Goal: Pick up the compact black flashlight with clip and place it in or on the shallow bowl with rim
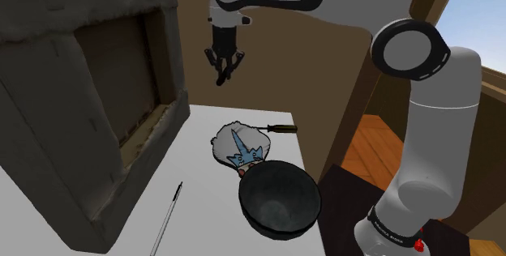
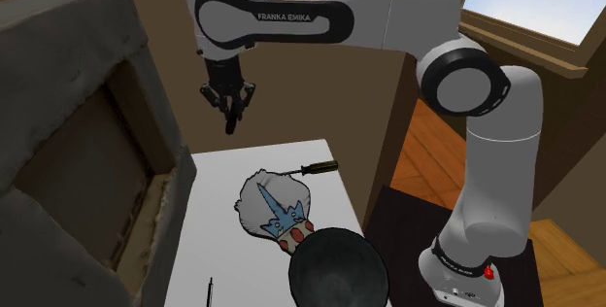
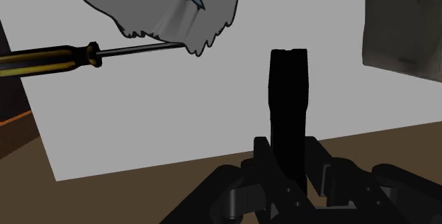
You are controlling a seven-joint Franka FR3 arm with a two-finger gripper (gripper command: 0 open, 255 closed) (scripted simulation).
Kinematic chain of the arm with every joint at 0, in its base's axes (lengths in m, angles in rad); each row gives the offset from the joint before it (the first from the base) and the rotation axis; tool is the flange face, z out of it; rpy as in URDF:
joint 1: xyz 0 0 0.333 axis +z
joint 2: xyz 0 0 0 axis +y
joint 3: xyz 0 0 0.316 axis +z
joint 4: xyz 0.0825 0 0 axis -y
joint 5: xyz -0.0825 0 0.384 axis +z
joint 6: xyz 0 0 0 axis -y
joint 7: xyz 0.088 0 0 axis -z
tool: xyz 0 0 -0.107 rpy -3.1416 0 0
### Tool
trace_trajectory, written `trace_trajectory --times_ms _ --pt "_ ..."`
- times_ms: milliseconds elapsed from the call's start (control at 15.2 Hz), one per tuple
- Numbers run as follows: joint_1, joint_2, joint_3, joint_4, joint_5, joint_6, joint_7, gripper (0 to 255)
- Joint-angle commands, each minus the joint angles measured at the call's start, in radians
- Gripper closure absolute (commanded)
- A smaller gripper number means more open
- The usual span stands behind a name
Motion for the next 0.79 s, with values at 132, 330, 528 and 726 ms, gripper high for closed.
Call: trace_trajectory --times_ms 132,330,528,726 --pt "0.001 -0.144 0.017 -0.193 0.036 0.053 0.03 255" --pt "0.009 -0.253 0.032 -0.33 0.066 0.086 0.055 255" --pt "0.022 -0.352 0.047 -0.447 0.097 0.109 0.081 255" --pt "0.04 -0.445 0.063 -0.548 0.129 0.122 0.109 255"
